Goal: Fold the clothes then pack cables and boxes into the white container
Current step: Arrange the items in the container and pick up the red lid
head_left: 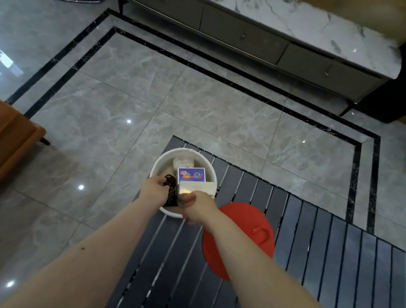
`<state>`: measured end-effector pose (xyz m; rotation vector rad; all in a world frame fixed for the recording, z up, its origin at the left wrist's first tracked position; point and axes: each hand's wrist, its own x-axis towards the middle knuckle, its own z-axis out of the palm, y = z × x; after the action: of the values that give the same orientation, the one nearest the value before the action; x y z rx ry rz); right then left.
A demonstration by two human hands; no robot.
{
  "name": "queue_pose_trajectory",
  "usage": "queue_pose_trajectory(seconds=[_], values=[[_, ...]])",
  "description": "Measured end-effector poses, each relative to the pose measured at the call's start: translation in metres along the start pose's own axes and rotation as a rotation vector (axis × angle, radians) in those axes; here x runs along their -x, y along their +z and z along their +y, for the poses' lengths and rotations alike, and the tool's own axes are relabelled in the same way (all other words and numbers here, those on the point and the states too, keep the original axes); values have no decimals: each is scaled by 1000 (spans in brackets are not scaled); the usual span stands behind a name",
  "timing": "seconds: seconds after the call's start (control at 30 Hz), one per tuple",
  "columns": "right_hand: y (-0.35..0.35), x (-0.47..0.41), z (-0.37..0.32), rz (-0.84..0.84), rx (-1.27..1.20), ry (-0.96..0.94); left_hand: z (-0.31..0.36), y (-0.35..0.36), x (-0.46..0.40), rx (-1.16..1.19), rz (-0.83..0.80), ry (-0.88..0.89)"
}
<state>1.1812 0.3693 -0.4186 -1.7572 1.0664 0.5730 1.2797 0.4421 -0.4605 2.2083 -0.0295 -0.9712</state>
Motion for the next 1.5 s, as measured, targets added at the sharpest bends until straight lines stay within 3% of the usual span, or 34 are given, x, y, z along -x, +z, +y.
queue_pose_trajectory(seconds=[0.37,0.53,0.67,0.8,1.03,1.3,1.5], values=[[-42,39,118,309,48,9,-29,74,62,36,4,-93],[-53,47,177,446,94,85,-44,127,99,-75,-250,-93],[-52,40,203,414,53,81,-51,162,115,-385,-349,104],[-50,28,211,432,-193,76,-51,189,117,-493,-321,179],[-55,19,204,520,-745,193,-48,208,122,-518,-268,160],[-44,28,178,532,-731,142,-48,192,126,-532,-329,190],[-49,55,150,562,-743,35,-28,173,148,-462,-277,190]])
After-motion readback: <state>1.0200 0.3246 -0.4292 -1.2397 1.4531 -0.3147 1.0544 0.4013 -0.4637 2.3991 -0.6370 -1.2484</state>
